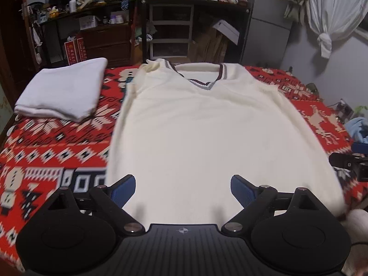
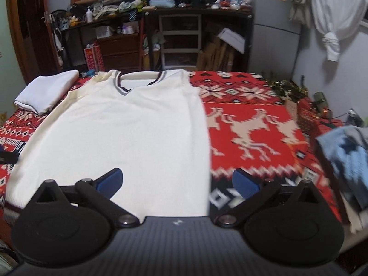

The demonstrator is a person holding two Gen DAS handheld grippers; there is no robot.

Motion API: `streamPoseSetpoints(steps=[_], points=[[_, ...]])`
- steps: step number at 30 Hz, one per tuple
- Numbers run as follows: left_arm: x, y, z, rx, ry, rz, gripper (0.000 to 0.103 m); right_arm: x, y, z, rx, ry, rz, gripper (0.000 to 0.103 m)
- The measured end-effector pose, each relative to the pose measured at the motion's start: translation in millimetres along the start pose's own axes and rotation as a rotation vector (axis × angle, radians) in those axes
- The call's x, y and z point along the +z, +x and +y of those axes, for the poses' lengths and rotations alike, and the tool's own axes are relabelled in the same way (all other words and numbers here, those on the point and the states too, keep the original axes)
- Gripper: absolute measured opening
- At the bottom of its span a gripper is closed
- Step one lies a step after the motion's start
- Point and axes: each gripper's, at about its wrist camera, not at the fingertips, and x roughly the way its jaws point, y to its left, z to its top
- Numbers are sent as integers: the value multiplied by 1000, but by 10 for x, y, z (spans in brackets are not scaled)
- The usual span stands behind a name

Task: Fold clothes
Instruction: 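Release the hem by opening both tools, then move both open tools over the sweater body toward the collar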

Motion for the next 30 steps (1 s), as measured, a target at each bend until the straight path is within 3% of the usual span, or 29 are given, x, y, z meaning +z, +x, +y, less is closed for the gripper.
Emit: streamPoseSetpoints(steps=[3, 8, 13, 16, 19, 30], points=[[186, 424, -100, 24, 38, 58, 90, 169, 471, 73, 15, -24, 56, 103], [411, 810, -85, 48, 57, 169, 90, 360, 1141, 176, -3, -63, 192, 103], [493, 987, -89, 101, 60, 267, 90, 484, 1463, 169, 24, -2, 377, 103], [474, 1064, -45, 117, -3, 313, 95, 474, 1596, 160, -5, 2, 465, 103], [458, 1112, -9, 99, -64, 336, 103, 469, 1622, 190, -22, -5, 471, 103], [404, 1060, -9, 65, -12, 292, 103, 446, 1653, 172, -47, 18, 455, 103]])
